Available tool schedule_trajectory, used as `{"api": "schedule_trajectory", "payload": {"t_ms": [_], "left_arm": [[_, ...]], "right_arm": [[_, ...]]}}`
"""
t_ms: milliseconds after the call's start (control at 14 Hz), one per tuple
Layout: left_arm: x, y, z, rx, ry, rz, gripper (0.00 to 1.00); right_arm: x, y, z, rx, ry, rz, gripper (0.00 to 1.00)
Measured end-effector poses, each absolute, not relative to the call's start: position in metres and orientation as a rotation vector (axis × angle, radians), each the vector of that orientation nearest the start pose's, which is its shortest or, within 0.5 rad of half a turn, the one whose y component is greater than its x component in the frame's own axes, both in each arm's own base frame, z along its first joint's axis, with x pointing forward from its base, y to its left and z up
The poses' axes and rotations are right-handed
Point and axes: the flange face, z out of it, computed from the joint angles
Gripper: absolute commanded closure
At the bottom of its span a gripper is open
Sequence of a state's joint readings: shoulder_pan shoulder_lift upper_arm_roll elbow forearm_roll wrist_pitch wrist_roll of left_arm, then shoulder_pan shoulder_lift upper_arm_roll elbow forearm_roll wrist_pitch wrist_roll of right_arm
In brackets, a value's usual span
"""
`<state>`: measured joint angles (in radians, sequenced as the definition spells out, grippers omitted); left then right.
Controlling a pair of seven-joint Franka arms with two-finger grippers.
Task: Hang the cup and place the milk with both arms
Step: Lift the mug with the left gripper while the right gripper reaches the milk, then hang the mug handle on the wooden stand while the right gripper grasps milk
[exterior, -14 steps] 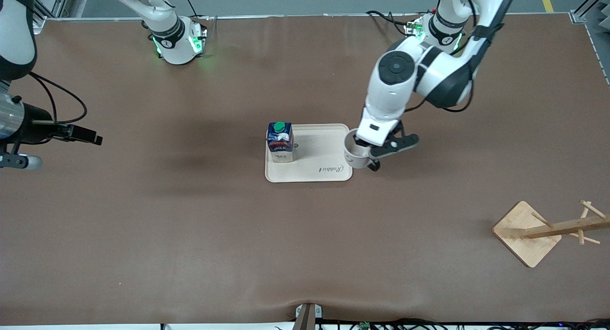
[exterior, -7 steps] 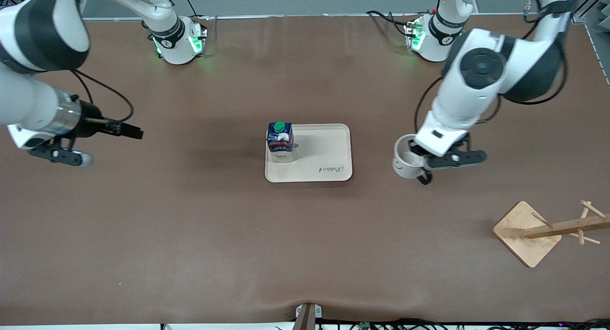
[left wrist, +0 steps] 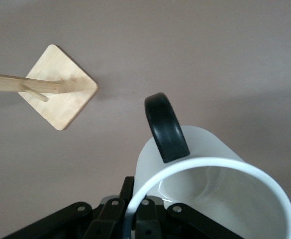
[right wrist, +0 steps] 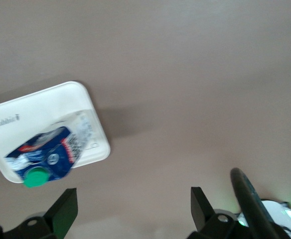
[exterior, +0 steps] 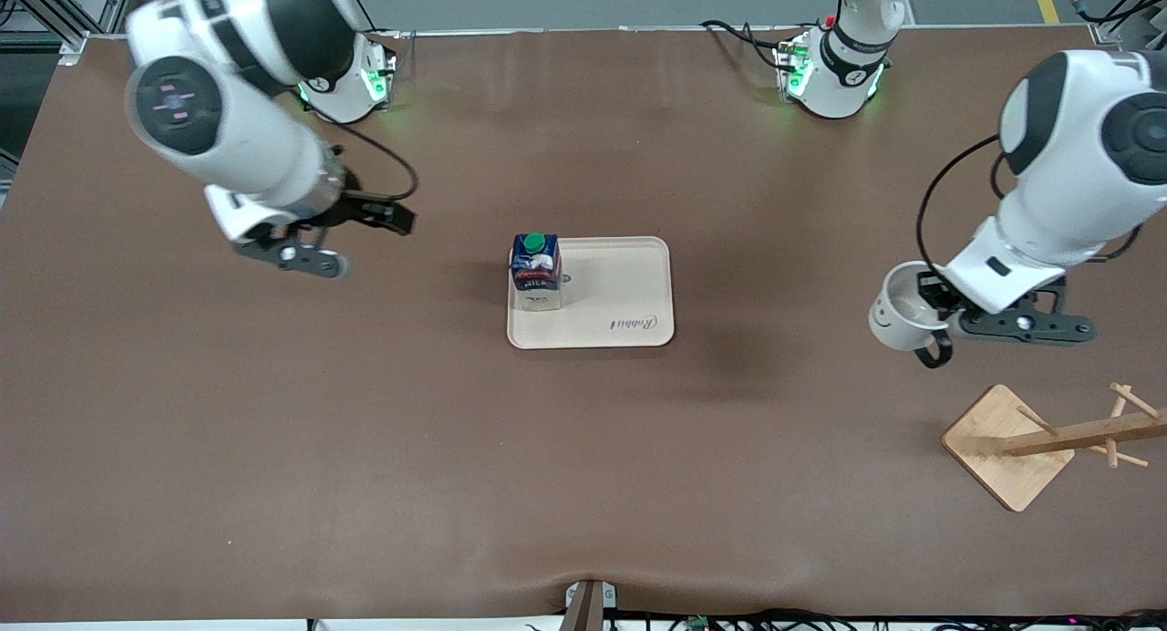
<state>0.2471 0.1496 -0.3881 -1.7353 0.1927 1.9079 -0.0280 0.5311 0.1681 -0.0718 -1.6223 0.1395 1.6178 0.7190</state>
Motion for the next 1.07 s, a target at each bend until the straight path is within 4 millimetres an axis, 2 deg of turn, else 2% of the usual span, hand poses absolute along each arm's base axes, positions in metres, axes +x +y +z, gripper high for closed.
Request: {"api": "schedule_trajectory", "payload": {"t_ms": [143,214,357,500,786,1071], "left_arm": [[0.608,-0.03,0.496,-2.998,0.323,-0.054,1.0],[0.609,-0.008,0.497,-2.991,0.362,-0.05,1.0],[0.611,0.007,0.503,-2.981,0.416,-0.058,1.0],[0.613,0.018,0.51,-2.976,0.435,-0.076,1.0],[0.629,0.044,0.518,-2.97,0.51,-0.113,1.0],[0.646,0.076,0.507,-2.995,0.485,-0.121,1.0]], "right_arm": [[0.516,0.334,0.48,-3.089,0.465,0.295,0.0],[0.507,0.37,0.454,-3.101,0.441,0.277,0.0],[0.508,0.397,0.433,-3.087,0.414,0.217,0.0],[0.514,0.407,0.425,-3.079,0.407,0.191,0.0],[0.511,0.425,0.407,-3.126,0.395,0.168,0.0],[0.506,0.434,0.395,-3.162,0.382,0.155,0.0]]}}
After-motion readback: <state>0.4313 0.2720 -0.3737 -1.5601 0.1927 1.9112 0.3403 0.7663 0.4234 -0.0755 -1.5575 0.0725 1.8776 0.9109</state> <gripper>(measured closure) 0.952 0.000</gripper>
